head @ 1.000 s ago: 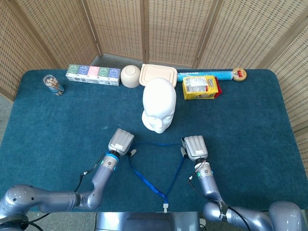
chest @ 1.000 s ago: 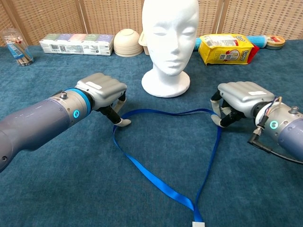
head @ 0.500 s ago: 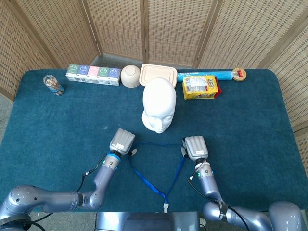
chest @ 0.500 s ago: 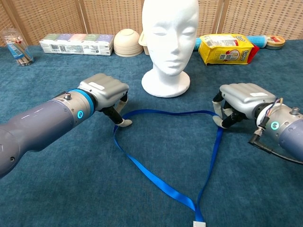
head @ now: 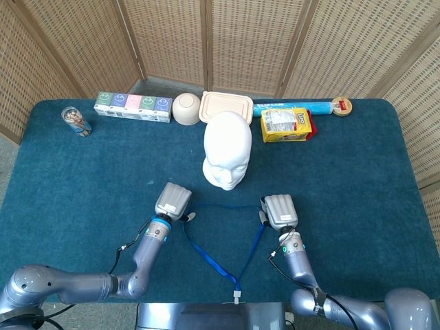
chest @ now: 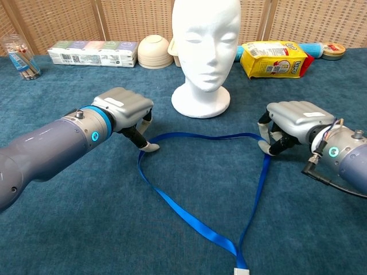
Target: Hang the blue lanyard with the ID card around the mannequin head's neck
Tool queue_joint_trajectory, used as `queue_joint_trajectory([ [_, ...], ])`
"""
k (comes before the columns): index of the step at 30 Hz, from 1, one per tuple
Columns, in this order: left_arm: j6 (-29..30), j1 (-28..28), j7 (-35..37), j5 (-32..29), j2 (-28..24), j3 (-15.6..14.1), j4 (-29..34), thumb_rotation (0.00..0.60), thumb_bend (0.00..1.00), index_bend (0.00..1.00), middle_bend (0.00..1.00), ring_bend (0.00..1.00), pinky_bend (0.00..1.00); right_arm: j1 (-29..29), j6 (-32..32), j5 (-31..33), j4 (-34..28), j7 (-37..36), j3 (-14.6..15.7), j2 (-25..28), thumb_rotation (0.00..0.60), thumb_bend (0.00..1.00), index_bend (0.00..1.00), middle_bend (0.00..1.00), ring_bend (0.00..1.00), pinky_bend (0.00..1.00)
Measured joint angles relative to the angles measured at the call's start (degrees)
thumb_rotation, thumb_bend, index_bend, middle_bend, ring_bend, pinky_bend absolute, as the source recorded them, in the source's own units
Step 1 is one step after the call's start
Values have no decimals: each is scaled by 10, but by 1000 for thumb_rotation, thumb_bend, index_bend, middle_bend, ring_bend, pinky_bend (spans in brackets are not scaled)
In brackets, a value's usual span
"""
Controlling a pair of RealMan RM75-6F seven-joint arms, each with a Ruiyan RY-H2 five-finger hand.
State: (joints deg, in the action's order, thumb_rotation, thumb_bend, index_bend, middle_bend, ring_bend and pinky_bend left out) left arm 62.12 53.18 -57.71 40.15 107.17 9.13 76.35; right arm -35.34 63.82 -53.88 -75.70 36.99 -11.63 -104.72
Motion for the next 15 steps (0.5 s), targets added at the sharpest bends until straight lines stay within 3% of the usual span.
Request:
queue_joint_trajectory([
  [15,-2,1,-7,-19,-7,3,9,303,360,710,1000,1000,1000,-1,-1,5,-4,0,-2,0,600,550,681,891,1000,1000],
])
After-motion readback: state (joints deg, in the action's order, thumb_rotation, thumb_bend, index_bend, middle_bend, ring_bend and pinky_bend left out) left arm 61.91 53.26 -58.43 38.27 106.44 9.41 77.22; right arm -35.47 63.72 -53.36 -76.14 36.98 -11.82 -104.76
